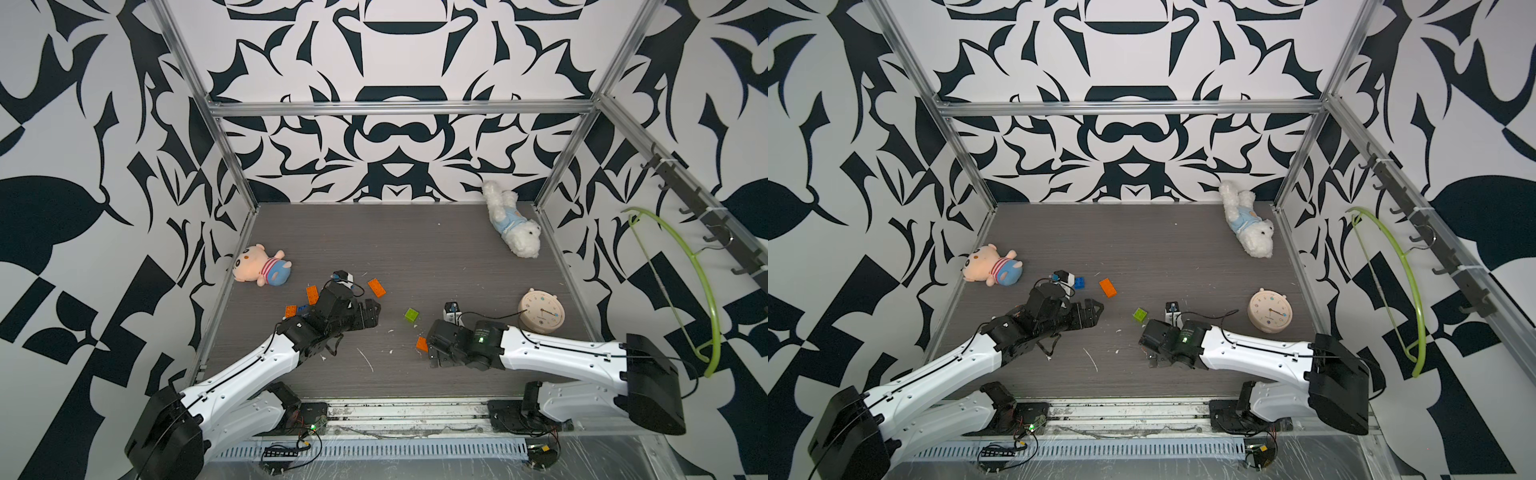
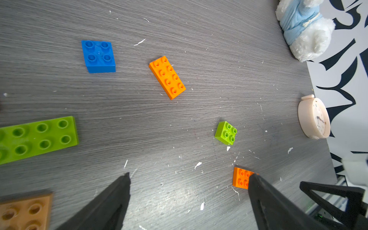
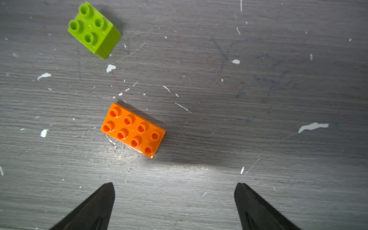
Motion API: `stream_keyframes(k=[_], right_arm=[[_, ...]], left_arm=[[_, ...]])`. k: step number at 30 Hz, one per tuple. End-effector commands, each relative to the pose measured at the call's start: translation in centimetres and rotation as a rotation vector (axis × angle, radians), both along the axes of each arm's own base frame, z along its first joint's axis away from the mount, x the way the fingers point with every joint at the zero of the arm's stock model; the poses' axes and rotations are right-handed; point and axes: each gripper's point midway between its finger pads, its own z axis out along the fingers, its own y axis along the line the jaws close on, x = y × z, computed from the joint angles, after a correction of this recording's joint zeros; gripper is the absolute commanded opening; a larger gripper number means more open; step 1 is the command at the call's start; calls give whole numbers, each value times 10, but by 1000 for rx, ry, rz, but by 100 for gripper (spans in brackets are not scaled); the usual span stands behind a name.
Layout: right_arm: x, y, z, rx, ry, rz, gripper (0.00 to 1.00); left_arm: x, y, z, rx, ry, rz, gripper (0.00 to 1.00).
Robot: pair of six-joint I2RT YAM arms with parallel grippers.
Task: Assemble the number 5 with lego
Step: Adjust the lego brick at the center of the board.
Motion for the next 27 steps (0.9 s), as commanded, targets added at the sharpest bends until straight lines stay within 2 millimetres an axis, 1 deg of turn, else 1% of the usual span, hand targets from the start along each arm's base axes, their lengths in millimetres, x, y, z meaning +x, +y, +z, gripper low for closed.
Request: stream_keyframes(k=[1, 5, 11, 16, 18, 22, 27], right_arm=[[5, 12, 10, 35, -30, -46, 100], [4, 33, 3, 90, -14, -25, 100], [13, 47, -8, 105, -22, -86, 100], [18, 52, -15, 106, -23, -170, 96], [20, 54, -18, 101, -23, -187, 96], [23, 49, -24, 73, -29, -259, 95], [23, 49, -33, 73, -25, -289, 87]], left_arm=[[0, -2, 6, -13, -12, -7, 99], [-1, 0, 3, -4, -6, -3, 99], [-2, 1, 0, 2, 1, -1, 99], [-2, 4, -4, 17, 5, 9, 99], [-2, 4, -5, 18, 7, 11, 99], [-2, 5, -7, 28, 12, 16, 99], [-2, 7, -9, 38, 15, 21, 99]])
